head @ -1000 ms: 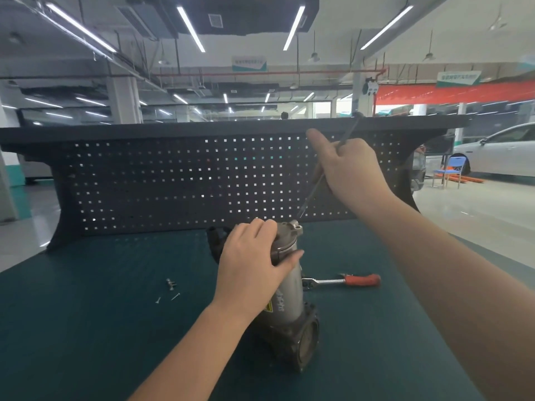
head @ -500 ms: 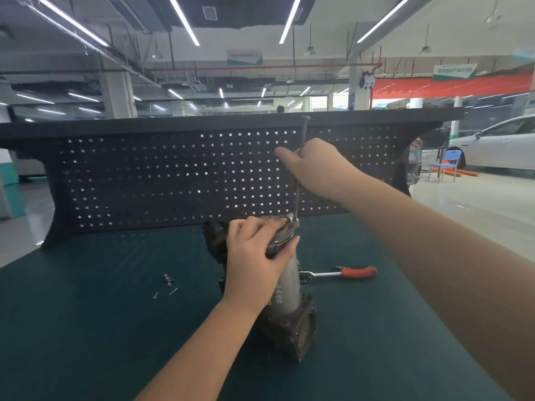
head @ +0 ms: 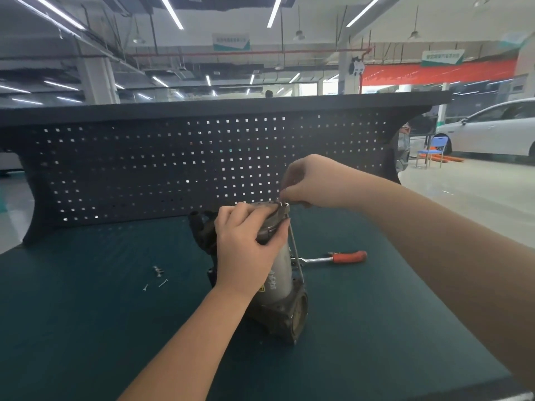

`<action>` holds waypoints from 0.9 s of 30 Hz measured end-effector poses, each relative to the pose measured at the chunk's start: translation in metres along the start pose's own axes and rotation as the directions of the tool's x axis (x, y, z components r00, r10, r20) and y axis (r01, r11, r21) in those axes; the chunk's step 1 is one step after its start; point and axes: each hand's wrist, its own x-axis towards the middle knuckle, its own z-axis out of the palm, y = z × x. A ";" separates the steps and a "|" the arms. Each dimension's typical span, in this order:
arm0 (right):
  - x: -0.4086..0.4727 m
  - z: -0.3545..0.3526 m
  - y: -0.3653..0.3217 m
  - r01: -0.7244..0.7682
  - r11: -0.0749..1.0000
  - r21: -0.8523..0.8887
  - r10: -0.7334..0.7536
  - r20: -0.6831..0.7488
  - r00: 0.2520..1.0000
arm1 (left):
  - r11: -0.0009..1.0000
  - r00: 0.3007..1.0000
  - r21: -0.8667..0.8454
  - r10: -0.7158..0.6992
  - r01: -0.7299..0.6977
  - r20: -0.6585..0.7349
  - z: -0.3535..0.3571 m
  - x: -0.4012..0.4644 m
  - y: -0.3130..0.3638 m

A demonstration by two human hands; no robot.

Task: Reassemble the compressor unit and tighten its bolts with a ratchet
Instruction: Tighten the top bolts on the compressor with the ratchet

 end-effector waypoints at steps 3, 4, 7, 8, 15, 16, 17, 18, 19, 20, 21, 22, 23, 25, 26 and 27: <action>-0.016 0.015 0.036 -0.055 0.981 0.188 0.063 -0.035 0.997 | 0.999 1.000 -0.033 -0.005 0.004 -0.006 -0.001 0.001 -0.002; -0.024 0.026 0.050 -0.049 0.983 0.179 0.046 0.024 0.999 | 0.999 1.000 -0.044 -0.007 0.006 -0.010 -0.002 0.001 -0.002; -0.047 0.067 0.079 -0.048 0.989 0.139 0.018 0.203 0.979 | 0.998 1.000 -0.055 -0.013 0.012 -0.020 -0.003 0.002 -0.003; -0.051 0.078 0.084 -0.050 0.988 0.144 0.022 0.188 0.982 | 0.999 1.000 -0.053 -0.015 0.014 -0.021 -0.003 0.002 -0.003; -0.050 0.105 0.091 -0.020 0.966 0.258 0.029 -0.034 0.999 | 0.999 1.000 -0.045 -0.023 0.022 -0.020 -0.001 0.002 -0.004; -0.048 0.106 0.090 -0.025 0.968 0.249 0.035 -0.035 0.999 | 0.999 1.000 -0.045 -0.021 0.020 -0.023 -0.001 0.002 -0.003; -0.047 0.108 0.090 -0.031 0.970 0.241 0.040 -0.030 0.999 | 0.999 0.999 -0.045 -0.020 0.019 -0.027 -0.001 0.001 -0.003; -0.046 0.110 0.091 -0.036 0.971 0.237 0.043 -0.025 0.999 | 0.999 0.999 -0.045 -0.020 0.018 -0.029 -0.001 0.001 -0.003; -0.046 0.111 0.092 -0.036 0.971 0.236 0.043 -0.024 0.999 | 0.999 0.999 -0.044 -0.020 0.019 -0.030 -0.001 0.001 -0.002; -0.046 0.112 0.093 -0.034 0.972 0.232 0.041 -0.025 0.999 | 0.999 0.999 -0.043 -0.020 0.019 -0.029 -0.001 0.001 -0.002; -0.046 0.113 0.094 -0.031 0.974 0.225 0.039 -0.029 0.999 | 0.999 0.999 -0.041 -0.020 0.019 -0.026 -0.001 0.001 -0.002; -0.046 0.113 0.094 -0.030 0.976 0.217 0.038 -0.033 0.999 | 0.999 1.000 -0.040 -0.022 0.021 -0.021 -0.002 0.001 -0.001; -0.046 0.114 0.094 -0.029 0.977 0.211 0.038 -0.034 0.999 | 0.999 1.000 -0.039 -0.022 0.021 -0.017 -0.003 0.001 0.000; -0.046 0.113 0.093 -0.032 0.978 0.206 0.039 -0.032 0.999 | 0.999 1.000 -0.025 -0.031 0.031 -0.001 -0.004 0.002 0.002; -0.046 0.113 0.093 -0.034 0.979 0.202 0.040 -0.028 0.999 | 0.999 0.999 0.000 -0.039 0.039 0.007 -0.004 0.002 0.003; -0.046 0.113 0.092 -0.036 0.979 0.199 0.042 -0.025 0.999 | 0.998 0.999 0.036 -0.043 0.042 0.014 -0.005 0.002 0.004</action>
